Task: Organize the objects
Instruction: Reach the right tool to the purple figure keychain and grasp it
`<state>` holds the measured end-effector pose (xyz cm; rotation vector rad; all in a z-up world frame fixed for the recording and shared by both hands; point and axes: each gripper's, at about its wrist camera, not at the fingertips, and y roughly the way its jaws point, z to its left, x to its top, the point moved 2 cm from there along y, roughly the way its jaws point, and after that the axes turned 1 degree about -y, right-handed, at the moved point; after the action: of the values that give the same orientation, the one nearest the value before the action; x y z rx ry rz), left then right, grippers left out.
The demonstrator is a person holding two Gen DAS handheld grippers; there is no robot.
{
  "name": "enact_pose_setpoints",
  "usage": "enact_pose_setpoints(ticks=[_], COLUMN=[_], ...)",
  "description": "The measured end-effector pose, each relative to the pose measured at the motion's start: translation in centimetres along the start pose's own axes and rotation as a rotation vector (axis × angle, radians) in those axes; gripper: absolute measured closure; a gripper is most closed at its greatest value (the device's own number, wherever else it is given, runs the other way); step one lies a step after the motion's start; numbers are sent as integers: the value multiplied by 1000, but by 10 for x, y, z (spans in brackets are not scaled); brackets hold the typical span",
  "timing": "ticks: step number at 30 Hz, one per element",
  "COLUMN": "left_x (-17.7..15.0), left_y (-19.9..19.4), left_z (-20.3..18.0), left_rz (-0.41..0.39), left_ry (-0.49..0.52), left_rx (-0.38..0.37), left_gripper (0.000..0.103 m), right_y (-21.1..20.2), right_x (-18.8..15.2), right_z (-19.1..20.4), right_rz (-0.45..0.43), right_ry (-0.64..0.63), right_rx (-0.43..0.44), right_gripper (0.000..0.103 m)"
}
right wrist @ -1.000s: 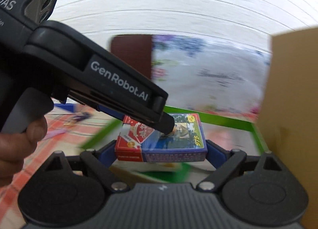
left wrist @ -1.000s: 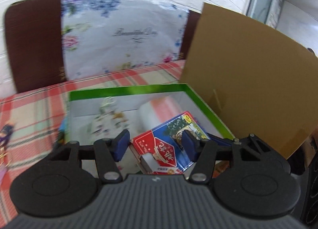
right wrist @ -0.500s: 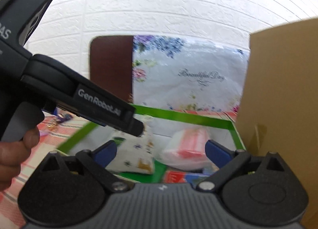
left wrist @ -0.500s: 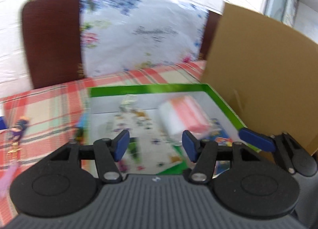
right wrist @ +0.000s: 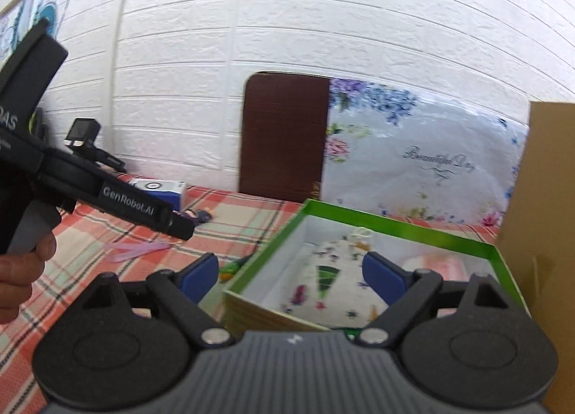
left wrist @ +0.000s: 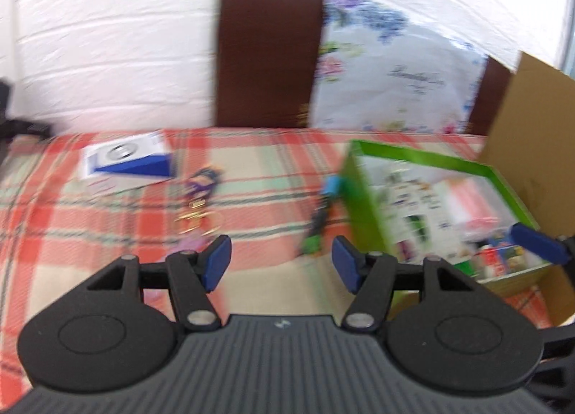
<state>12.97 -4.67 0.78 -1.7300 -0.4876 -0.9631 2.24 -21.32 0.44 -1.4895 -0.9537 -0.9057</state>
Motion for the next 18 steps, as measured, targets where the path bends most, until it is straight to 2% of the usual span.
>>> enact_pose_setpoints(ticks=[5,7,9,13,15,18], left_x=[-15,-21,-25,-33,-37,-46], left_y=[2,3,3,2,2,5], left_z=[50,66,79,107,123,149], left_rz=[40,49,51,49,34,27], left_ry=[-81,-106,-121,-160,-172,-215], left_rx=[67,83,106,161,209,266], left_gripper=[39,39,39,39,39,39], right_y=[4,7,13,31,46,91], right_x=[3,3,4,10,16,26], right_z=[36,52,66,101,118,123], right_rz=[-5,8,31,62,79,148], right_ry=[-44,-72,-100,-160,-161,-50], right_rx=[77,116,154,228,256,265], right_gripper=[25,41,51,64,66,65])
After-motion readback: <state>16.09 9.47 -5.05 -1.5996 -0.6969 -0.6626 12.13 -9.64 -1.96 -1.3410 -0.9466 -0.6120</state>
